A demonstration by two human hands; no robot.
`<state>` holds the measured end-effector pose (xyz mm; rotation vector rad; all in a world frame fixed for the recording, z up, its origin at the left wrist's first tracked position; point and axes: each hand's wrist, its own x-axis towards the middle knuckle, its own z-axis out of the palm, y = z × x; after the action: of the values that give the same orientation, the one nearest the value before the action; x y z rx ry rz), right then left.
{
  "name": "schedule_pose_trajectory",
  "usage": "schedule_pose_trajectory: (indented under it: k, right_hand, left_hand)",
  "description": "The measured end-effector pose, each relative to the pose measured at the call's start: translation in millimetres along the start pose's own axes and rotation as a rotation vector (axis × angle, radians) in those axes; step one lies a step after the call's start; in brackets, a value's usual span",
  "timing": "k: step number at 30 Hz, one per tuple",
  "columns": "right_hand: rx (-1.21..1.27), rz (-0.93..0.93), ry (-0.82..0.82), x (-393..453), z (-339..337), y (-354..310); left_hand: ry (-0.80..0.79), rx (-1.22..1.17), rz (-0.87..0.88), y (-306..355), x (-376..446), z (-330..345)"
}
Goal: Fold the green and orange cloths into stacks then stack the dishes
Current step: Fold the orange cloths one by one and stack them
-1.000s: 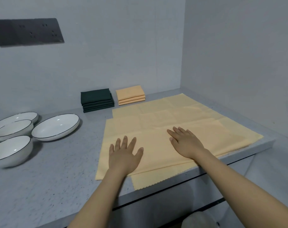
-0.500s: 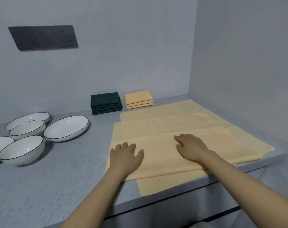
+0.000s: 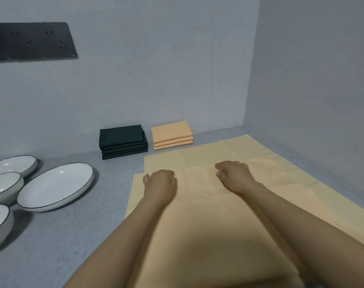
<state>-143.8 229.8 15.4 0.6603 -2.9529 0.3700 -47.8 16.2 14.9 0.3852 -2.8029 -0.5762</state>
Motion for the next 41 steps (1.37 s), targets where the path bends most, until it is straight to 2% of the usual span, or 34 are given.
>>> schedule_pose_trajectory:
  k: [7,11,17,20,23,29,36,41]
  right_hand:
    - [0.086,0.027,0.079,49,15,19]
    - [0.164,0.084,0.186,60,19,24]
    - [0.259,0.115,0.173,62,19,27]
    - [0.341,0.092,0.18,56,12,30]
    - [0.407,0.051,0.183,42,-2,29]
    - [0.418,-0.041,0.244,-9,-35,24]
    - [0.386,-0.096,0.298,-111,-61,13]
    - [0.339,-0.143,0.295,-170,-47,17]
  left_hand:
    - [0.056,0.005,0.035,-18,45,18]
    - [0.109,-0.041,0.004,-26,56,22]
    - [0.116,-0.22,-0.05,-26,60,20]
    - [0.063,-0.372,-0.079,-28,55,13]
    - [0.028,-0.453,-0.076,-29,47,1]
    - [0.055,-0.384,0.003,-19,14,-37]
    - [0.037,-0.375,0.057,-8,-69,-66]
    - [0.023,-0.365,0.078,-6,-134,-67]
